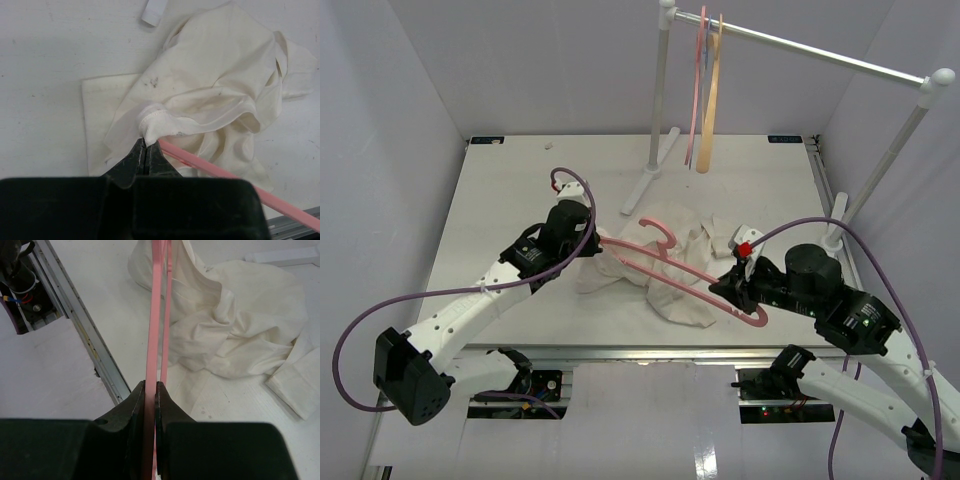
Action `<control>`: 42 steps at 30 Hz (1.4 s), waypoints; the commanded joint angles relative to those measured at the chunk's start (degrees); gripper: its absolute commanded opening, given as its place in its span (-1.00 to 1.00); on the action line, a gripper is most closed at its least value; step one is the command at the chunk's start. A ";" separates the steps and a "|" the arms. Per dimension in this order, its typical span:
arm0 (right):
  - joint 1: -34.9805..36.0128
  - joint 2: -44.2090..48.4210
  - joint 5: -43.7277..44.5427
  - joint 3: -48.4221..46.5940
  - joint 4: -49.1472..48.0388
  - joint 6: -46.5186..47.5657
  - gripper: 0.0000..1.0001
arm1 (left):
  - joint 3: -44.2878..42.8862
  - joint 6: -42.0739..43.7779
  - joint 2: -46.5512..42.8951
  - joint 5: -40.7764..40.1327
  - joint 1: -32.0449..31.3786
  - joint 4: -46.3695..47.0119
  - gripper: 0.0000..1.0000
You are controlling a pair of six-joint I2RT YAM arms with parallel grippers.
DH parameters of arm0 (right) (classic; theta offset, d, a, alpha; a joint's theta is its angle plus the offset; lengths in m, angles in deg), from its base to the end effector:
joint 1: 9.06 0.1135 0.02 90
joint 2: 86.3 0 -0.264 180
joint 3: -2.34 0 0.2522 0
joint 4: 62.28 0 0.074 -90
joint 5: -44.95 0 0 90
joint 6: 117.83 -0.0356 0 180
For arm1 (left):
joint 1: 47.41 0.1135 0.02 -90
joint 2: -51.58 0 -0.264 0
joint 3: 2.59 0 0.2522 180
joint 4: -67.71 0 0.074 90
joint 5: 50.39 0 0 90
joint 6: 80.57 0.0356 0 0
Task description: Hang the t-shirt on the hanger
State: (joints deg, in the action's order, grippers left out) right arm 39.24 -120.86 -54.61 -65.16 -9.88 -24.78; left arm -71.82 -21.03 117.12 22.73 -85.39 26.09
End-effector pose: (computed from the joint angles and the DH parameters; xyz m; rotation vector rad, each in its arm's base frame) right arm 0.0735 0.0914 0.3640 -0.9553 1.7192 0.6857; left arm 0.2015 -0.1442 0.3036 -0.0149 2.2202 -0.3366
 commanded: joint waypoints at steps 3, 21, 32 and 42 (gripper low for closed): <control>0.22 2.51 -6.59 3.33 -7.32 -0.38 -0.84 | -5.08 4.54 -1.64 1.05 0.10 -0.17 -1.00; 0.22 -11.94 3.97 1.89 -31.26 -1.16 -0.84 | -14.46 5.64 -5.11 17.37 0.06 -1.21 -1.00; 0.38 -14.13 7.98 8.89 -51.04 -8.16 -0.84 | -12.56 1.01 -6.39 27.68 -0.77 3.70 -1.00; 0.49 -13.09 8.45 20.75 -70.46 -10.87 -0.84 | -7.73 1.98 -7.56 34.06 -1.84 9.82 -0.87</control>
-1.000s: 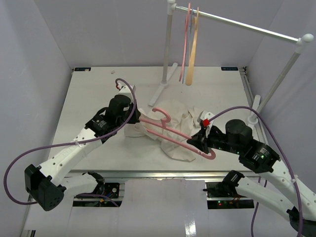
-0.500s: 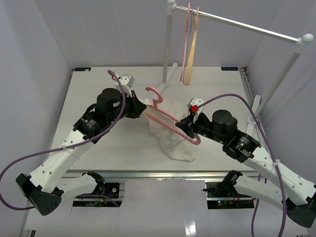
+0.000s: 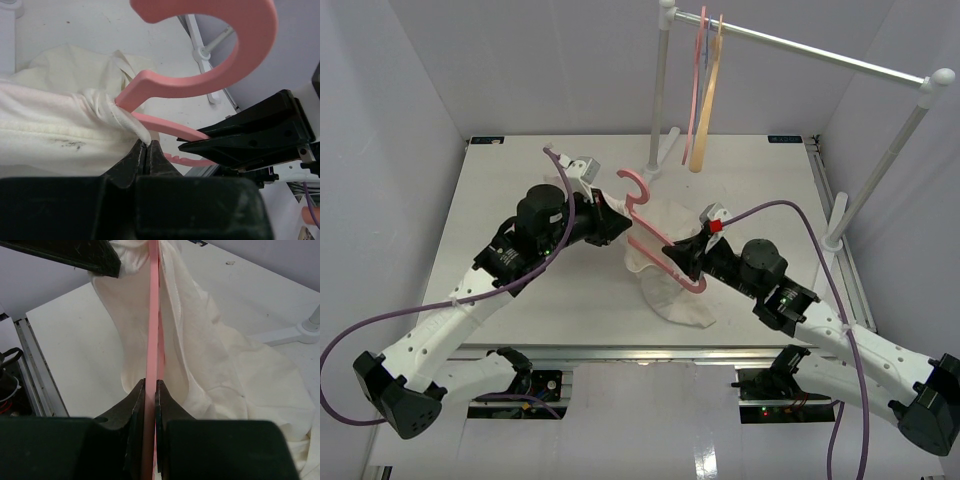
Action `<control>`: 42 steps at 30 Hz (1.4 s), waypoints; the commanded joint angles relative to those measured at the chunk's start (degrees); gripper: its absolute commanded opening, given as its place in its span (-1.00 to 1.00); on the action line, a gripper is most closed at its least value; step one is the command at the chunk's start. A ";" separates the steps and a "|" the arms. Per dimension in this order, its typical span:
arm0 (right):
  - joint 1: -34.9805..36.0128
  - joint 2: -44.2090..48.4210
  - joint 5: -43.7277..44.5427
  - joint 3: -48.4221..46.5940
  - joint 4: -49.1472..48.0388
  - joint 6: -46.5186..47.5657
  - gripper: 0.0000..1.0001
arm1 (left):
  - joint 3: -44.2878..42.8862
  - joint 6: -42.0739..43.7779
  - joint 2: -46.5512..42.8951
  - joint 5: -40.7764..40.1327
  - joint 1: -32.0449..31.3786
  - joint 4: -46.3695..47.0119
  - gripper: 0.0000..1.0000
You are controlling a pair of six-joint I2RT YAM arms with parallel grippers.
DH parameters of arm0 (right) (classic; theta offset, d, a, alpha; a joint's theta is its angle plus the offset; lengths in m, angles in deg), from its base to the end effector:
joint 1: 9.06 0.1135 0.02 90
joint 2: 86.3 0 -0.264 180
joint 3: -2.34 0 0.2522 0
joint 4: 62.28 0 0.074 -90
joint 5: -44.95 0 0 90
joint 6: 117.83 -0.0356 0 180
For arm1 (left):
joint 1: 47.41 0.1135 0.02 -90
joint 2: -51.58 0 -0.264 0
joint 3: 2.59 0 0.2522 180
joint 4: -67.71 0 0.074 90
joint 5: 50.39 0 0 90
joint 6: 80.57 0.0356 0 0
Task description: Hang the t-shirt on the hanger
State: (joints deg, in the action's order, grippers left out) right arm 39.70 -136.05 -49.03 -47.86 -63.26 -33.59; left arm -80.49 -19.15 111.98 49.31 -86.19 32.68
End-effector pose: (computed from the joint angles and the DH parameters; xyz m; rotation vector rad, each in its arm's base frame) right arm 0.1373 0.1604 0.3197 -0.6400 1.4690 0.8015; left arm 0.1788 -0.1513 0.3860 0.2994 1.9663 -0.9469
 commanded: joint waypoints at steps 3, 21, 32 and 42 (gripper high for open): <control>0.02 4.86 6.07 7.23 -20.26 -2.94 -0.85 | 2.02 1.96 -3.20 9.72 -1.04 2.72 0.17; -0.01 24.15 -0.56 17.38 -15.92 -1.77 -0.85 | -12.39 34.11 -10.25 1.64 -1.04 -8.81 0.35; -0.04 29.20 -6.95 14.96 -4.80 -3.49 -0.84 | -20.40 59.66 -3.28 17.82 -0.98 -15.43 0.39; 0.02 32.92 -10.49 12.42 0.59 -1.79 -0.84 | -20.66 68.29 1.00 22.71 -1.04 -26.58 0.43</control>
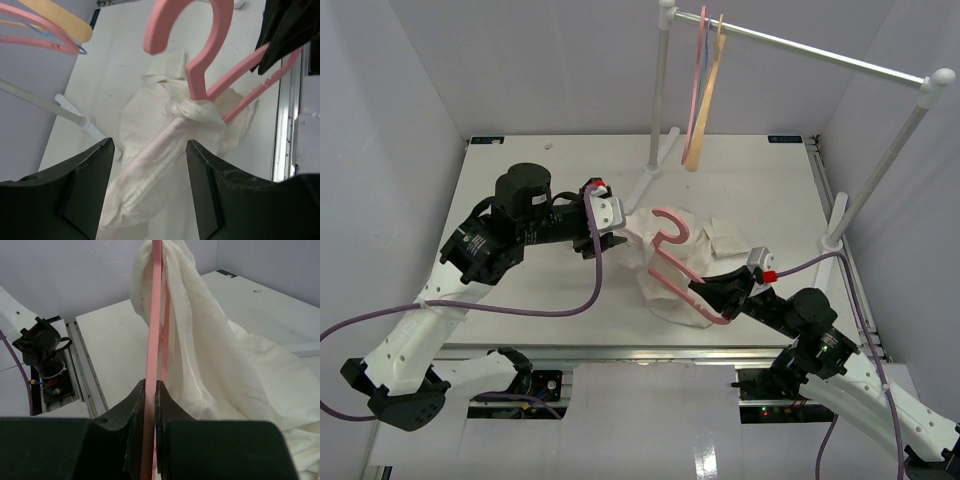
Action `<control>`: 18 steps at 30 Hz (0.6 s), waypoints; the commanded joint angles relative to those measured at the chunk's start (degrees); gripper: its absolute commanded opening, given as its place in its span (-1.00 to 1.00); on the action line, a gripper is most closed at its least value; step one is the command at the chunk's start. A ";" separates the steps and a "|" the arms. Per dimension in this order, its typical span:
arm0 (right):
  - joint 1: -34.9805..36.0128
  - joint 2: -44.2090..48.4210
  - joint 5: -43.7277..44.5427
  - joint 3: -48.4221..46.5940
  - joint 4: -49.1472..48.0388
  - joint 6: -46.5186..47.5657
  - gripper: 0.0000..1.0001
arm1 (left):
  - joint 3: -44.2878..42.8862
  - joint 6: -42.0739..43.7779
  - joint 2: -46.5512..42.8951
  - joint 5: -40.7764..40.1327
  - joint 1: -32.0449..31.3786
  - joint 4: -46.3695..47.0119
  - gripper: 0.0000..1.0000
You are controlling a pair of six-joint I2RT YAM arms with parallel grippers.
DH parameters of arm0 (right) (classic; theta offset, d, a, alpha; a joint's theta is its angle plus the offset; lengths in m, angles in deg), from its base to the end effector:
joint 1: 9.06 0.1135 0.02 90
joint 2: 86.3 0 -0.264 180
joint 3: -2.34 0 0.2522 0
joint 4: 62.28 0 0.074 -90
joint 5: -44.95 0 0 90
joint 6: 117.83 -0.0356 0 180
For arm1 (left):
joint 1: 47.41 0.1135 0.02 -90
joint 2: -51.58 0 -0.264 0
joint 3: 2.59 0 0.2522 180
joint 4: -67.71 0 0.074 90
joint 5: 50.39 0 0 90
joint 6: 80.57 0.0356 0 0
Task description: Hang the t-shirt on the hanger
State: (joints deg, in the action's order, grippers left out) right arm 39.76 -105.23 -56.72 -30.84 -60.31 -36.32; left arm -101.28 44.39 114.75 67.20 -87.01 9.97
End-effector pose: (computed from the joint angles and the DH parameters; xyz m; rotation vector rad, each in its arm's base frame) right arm 0.0743 0.0959 0.2844 -0.6579 1.2695 0.9714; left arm 0.1465 -0.1426 0.4557 1.4164 1.3373 -0.5238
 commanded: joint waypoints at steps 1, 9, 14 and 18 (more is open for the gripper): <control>-0.04 2.28 -2.98 -5.00 -1.68 1.31 -0.84 | 0.17 5.33 -1.59 6.65 -0.22 -4.62 0.44; -0.04 -0.34 -6.60 -8.69 1.84 4.17 -0.84 | 0.04 7.04 1.30 13.65 -0.30 -9.15 0.48; -0.04 -2.12 -7.92 -10.28 1.74 4.42 -0.84 | -0.67 7.81 5.10 13.40 -0.90 -13.44 0.48; -0.04 -3.06 -8.92 -11.56 1.01 4.44 -0.84 | 1.55 6.39 5.27 11.22 -1.36 -13.28 0.45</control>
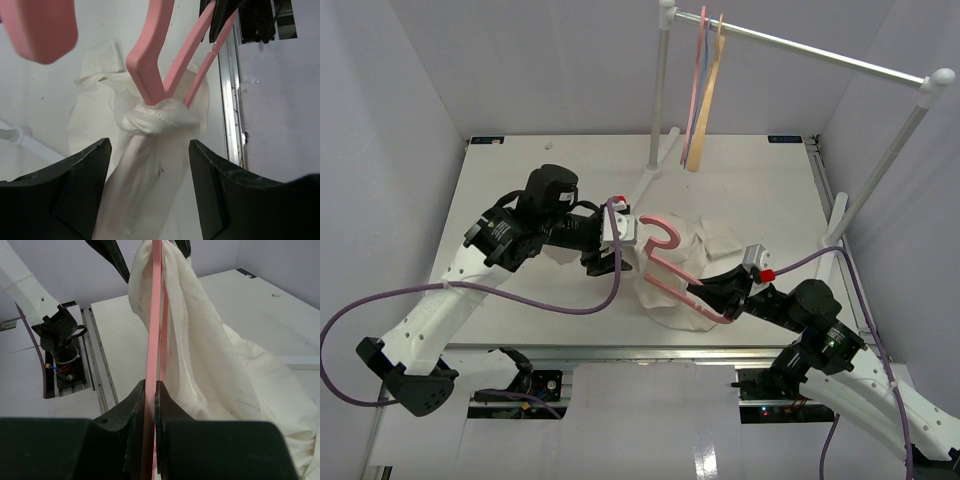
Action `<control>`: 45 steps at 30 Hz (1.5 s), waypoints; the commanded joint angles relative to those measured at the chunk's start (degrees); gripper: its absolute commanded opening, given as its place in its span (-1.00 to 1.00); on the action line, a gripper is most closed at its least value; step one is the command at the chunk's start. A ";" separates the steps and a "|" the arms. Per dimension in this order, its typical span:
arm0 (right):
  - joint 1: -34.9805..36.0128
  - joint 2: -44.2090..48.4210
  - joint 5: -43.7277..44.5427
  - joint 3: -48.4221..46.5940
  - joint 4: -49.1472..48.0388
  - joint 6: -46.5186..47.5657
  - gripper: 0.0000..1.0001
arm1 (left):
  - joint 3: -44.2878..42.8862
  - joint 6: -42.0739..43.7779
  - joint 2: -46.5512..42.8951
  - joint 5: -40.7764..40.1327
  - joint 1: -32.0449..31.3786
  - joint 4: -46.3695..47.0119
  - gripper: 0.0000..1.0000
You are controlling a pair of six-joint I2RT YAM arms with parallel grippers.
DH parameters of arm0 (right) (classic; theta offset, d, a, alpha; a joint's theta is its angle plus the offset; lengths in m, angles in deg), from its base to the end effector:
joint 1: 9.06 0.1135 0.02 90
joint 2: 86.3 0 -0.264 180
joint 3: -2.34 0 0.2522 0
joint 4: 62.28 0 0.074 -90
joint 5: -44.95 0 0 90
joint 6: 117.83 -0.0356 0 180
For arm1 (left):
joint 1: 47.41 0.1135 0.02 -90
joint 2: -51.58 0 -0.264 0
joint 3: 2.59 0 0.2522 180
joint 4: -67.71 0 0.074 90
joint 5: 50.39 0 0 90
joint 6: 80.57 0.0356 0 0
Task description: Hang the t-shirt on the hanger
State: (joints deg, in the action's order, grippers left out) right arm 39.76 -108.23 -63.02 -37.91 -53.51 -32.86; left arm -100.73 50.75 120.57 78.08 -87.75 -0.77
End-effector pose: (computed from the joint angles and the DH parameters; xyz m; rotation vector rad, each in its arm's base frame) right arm 0.0713 0.0982 0.3093 -0.7992 1.2552 0.9893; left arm 0.1567 -0.1621 0.4182 1.6762 1.3960 -0.7422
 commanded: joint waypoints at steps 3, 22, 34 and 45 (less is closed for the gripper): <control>-0.03 -2.02 -2.57 -6.22 -5.80 1.60 -0.84 | 2.40 0.24 -0.69 -0.39 -1.02 -2.81 0.16; -0.03 0.86 28.62 -11.40 3.58 -13.27 0.33 | 13.44 -21.73 -14.75 -18.10 -1.23 11.34 -1.00; 0.66 -9.09 28.77 -8.43 1.06 -23.16 0.11 | 13.89 -44.27 -14.06 -43.17 -1.23 16.14 -1.00; 8.61 -18.35 34.21 -4.59 -9.33 -26.58 0.11 | 16.81 -53.76 -14.78 -43.95 -1.14 18.99 -1.00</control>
State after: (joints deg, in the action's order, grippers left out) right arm 45.07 -121.68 -32.06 -41.66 -54.75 -57.62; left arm -85.17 1.45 108.39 35.65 -88.86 13.85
